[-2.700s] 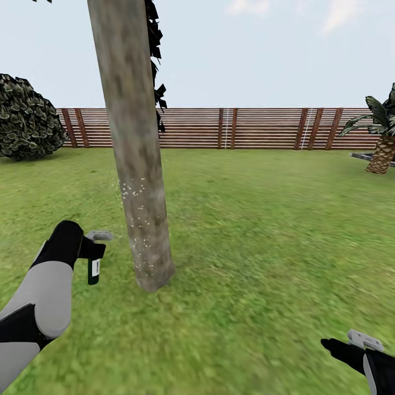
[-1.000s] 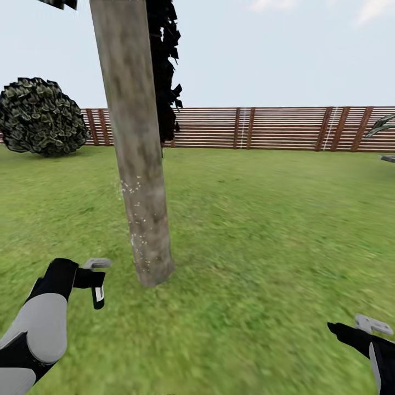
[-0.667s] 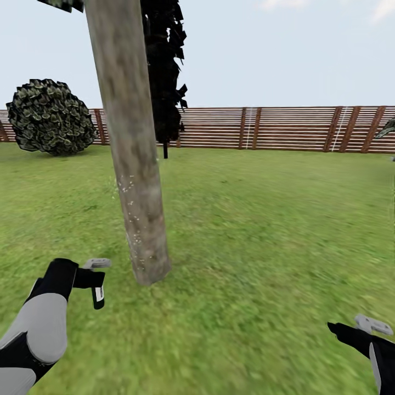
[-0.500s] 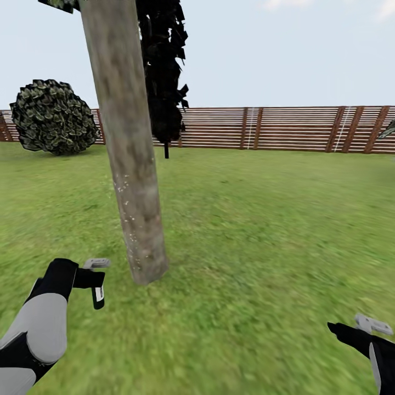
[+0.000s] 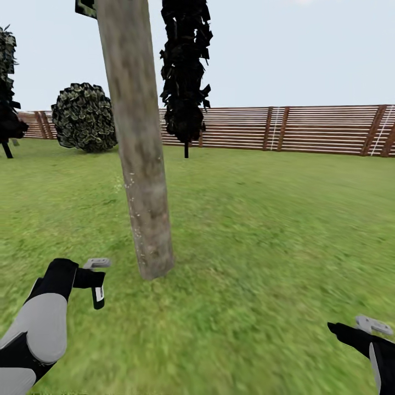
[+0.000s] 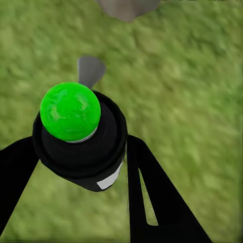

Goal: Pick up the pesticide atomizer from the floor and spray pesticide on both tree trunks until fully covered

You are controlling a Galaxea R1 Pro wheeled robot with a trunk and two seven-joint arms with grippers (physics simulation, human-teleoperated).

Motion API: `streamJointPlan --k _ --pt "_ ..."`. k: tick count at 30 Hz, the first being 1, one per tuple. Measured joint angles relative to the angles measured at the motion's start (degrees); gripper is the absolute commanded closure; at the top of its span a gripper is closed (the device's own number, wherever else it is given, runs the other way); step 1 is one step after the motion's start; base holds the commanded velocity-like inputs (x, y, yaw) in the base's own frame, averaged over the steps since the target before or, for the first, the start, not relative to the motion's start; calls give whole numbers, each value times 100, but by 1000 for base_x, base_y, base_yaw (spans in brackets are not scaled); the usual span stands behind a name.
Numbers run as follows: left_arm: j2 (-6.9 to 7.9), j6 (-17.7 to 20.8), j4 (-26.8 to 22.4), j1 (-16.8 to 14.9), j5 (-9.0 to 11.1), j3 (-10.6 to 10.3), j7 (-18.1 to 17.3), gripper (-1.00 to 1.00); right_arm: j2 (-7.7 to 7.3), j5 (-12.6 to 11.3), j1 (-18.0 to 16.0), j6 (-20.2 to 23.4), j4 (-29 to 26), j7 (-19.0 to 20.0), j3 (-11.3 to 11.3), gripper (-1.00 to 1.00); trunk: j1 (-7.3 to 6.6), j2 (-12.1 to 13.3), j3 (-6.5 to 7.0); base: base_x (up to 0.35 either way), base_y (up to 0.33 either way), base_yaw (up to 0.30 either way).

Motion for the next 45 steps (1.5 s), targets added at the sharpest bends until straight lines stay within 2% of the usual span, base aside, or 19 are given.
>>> streamJointPlan --k 7,20,27,45 --pt "-1 -1 1 -1 -1 0 2 100 -1 2 1 1 -2 0 0 -100 0 0 0 150 -318 43" --pt "-8 0 3 0 8 35 0 100 0 4 0 0 0 0 0 -100 0 0 0 153 -318 254" --pt "-25 -1 8 -1 8 42 2 100 -1 4 2 1 -3 -1 0 -100 0 0 0 144 -318 50" --pt "-63 0 -20 -1 -5 30 5 100 -1 1 1 1 -2 0 -8 -100 1 0 0 17 -324 225"
